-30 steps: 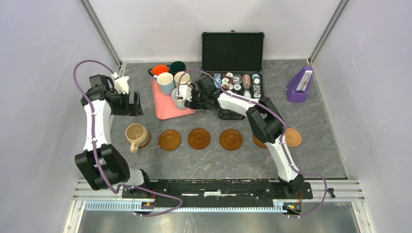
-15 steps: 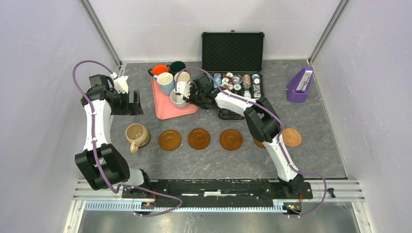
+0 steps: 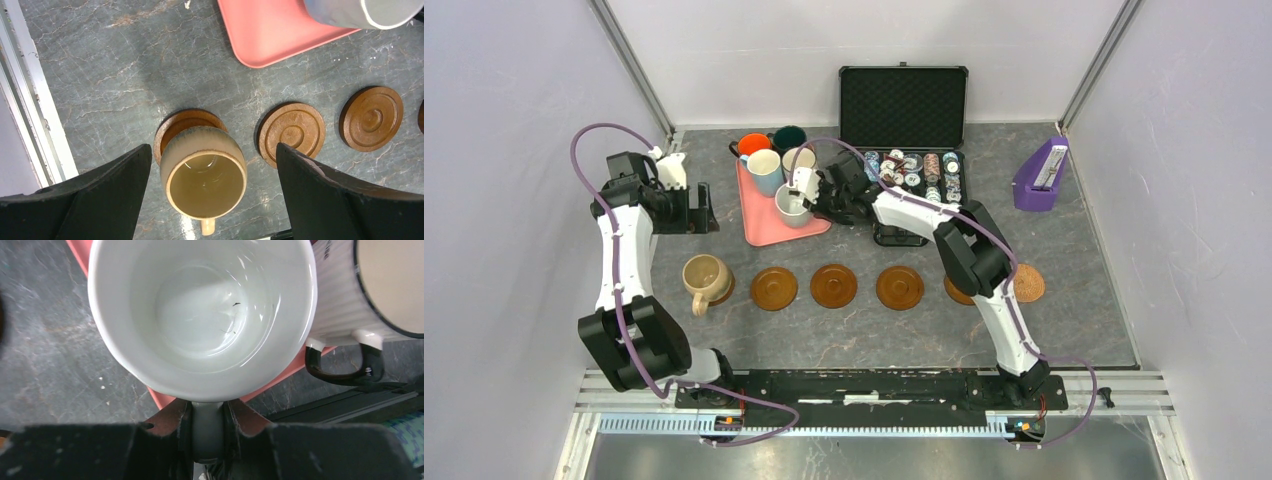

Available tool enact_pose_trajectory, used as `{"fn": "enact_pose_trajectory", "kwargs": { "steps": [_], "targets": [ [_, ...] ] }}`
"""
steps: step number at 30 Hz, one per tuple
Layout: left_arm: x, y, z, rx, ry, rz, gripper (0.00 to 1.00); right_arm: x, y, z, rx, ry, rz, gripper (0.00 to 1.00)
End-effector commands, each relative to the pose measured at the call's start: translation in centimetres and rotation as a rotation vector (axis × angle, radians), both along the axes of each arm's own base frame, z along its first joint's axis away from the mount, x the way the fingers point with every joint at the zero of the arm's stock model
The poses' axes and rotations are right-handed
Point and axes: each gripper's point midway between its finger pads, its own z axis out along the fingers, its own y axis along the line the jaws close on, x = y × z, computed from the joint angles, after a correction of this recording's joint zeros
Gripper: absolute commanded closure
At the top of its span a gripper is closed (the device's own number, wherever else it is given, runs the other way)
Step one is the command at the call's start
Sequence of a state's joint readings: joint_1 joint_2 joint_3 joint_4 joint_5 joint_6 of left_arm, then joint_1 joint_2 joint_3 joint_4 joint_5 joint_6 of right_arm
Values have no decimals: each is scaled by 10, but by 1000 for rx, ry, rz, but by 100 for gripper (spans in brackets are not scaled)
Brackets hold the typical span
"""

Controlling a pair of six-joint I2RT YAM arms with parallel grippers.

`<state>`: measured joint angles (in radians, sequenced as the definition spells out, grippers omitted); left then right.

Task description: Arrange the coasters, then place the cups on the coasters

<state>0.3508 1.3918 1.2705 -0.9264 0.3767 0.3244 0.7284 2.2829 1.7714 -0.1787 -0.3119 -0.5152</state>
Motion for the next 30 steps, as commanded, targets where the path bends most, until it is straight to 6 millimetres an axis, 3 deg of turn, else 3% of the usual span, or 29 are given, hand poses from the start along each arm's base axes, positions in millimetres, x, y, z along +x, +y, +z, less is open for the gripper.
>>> {"fn": "enact_pose_trajectory", "kwargs": {
  "steps": [1,6,10,17,22,30],
  "targets": [
    [17,-7,25,-35,-95,12,0,11,24,147,320,-199,11,100],
    [19,-17,30,-22,-121,-37,0,6,-2,184,388,-204,-19,100],
    [21,-27,34,-4,-143,-78,0,-6,-54,211,407,-213,-87,100],
    [30,-43,39,-11,-163,-115,0,-43,-202,198,341,-209,-337,100],
    [35,-59,35,-30,-150,-141,0,-70,-302,172,221,-270,-555,100],
    [41,-74,33,-28,-135,-173,0,-102,-417,137,114,-176,-828,100]
  ]
}}
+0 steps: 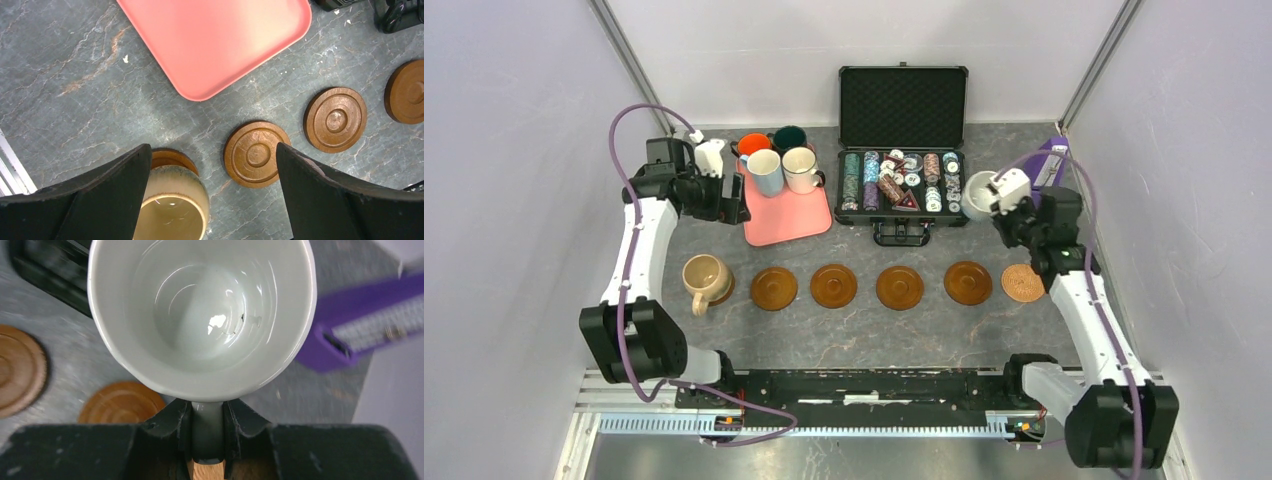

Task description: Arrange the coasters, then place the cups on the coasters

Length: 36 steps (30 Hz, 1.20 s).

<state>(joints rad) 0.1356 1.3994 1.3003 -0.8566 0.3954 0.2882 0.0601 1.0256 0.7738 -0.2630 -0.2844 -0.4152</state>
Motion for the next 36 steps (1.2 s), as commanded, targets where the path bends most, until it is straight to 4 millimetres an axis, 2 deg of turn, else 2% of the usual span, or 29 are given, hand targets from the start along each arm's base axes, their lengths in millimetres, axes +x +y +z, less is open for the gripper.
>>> {"fn": "enact_pose_trajectory", "kwargs": {
  "steps": [1,6,11,15,22,27,36],
  "targets": [
    [16,-6,17,-20,-48,19,0,-8,-55,10,-26,-28,-114,100],
    [17,-10,15,-13,-36,5,0,-39,-109,-21,-47,85,-196,100],
    [12,-11,11,0,-19,-1,0,-73,-133,-45,-50,185,-236,100],
    [10,-11,8,3,-9,0,0,-92,-133,-64,-26,242,-228,100],
    [5,-10,0,9,9,7,0,-100,-130,-85,-7,290,-223,100],
    [4,-9,1,15,7,10,0,-104,-128,-95,-7,313,-211,100],
    [4,-8,-1,23,9,1,0,-107,-139,-103,-31,314,-254,100]
  ]
}}
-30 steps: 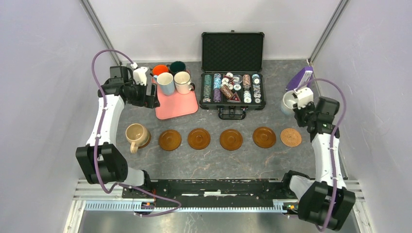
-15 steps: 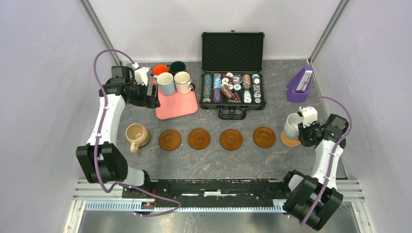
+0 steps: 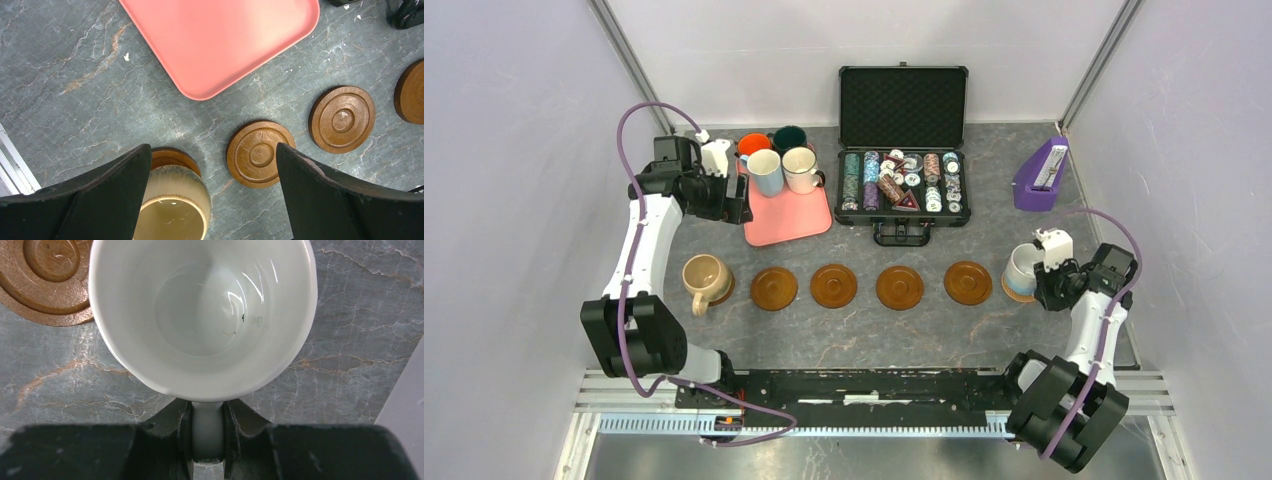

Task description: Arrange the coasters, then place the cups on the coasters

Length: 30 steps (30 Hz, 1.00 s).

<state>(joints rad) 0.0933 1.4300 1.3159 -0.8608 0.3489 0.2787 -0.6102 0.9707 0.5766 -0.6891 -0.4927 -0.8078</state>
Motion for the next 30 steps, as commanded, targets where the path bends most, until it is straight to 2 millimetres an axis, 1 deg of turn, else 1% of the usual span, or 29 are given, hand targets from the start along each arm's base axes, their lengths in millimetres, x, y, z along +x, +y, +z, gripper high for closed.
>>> {"fn": "enact_pose_trajectory", "kwargs": {
  "steps": [1,4,11,16,19,22,25,30],
  "targets": [
    [0,-2,5,-9,-15,11,0,19,-14,14,-54,-104,1,100],
    [1,-3,4,-11,-11,9,0,19,-18,13,-50,-111,-22,100],
    [3,-3,3,-8,-8,7,0,16,-17,8,-46,-110,-35,100],
    [3,-4,2,-11,-4,6,0,10,-17,-1,-54,-79,-39,100],
    [3,-3,0,-6,1,14,0,8,-19,-4,-61,-72,-43,91],
    [3,-2,-1,-4,4,19,0,5,-18,-7,-63,-53,-28,78],
    [3,-1,-1,0,4,20,0,0,-16,-9,-66,-31,-6,70],
    [6,-1,-6,-1,9,22,0,-6,-13,-6,-71,-5,58,52]
  ]
}}
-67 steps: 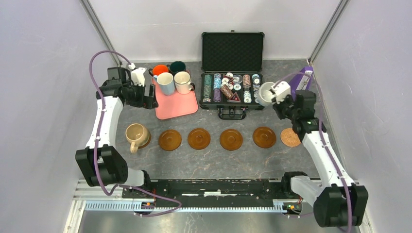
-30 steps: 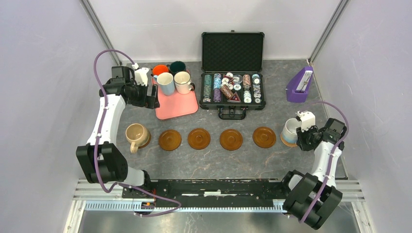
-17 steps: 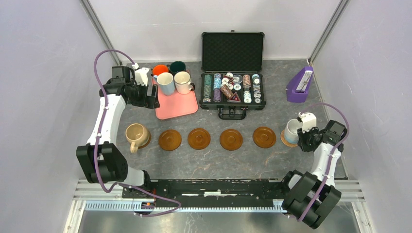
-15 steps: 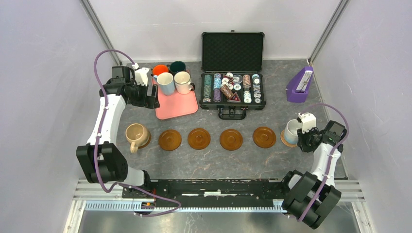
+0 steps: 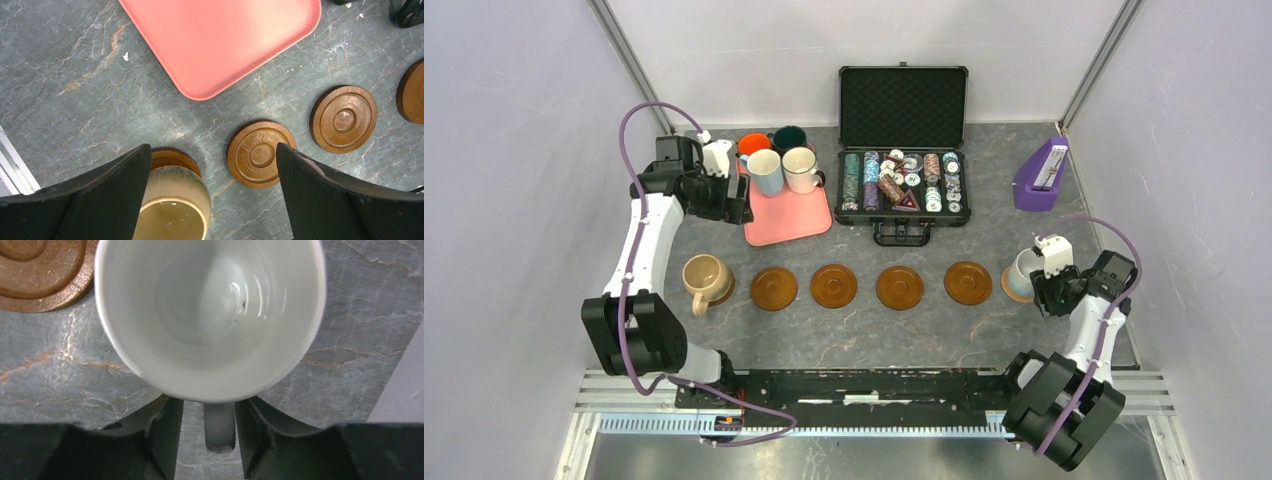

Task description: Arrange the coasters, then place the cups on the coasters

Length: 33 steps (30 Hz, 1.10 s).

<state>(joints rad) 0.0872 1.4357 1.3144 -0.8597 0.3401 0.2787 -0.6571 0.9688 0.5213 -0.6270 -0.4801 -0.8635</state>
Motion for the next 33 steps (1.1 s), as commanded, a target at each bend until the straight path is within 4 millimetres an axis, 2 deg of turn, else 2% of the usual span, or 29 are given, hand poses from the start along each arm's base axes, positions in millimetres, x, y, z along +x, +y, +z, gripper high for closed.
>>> {"fn": "enact_pose_trajectory", "kwargs": {
  "steps": [1,3,9,13,18,21,24,27,30,33],
  "targets": [
    [6,-1,-4,-8,5,23,0,-3,0,8,-24,14,77,49],
    [7,-2,-7,-15,9,28,0,-6,-2,12,-31,38,98,42],
    [12,-10,-8,-64,-1,36,0,-12,-10,41,-65,94,221,9],
    [15,-15,-8,-85,-18,29,0,-6,-26,71,-84,116,232,2],
    [19,-18,-14,-104,-25,40,0,13,-48,108,-130,99,274,2],
    [22,-19,-16,-114,-26,38,0,28,-66,114,-155,96,257,8],
    [24,-19,-17,-116,-26,37,0,34,-76,109,-163,129,252,25],
    [26,-19,-14,-114,-35,33,0,30,-86,97,-205,171,237,38],
    [26,-19,-12,-112,-41,32,0,19,-81,81,-203,202,237,45],
    [26,-19,-11,-111,-42,33,0,11,-72,66,-188,210,231,47]
  ]
}}
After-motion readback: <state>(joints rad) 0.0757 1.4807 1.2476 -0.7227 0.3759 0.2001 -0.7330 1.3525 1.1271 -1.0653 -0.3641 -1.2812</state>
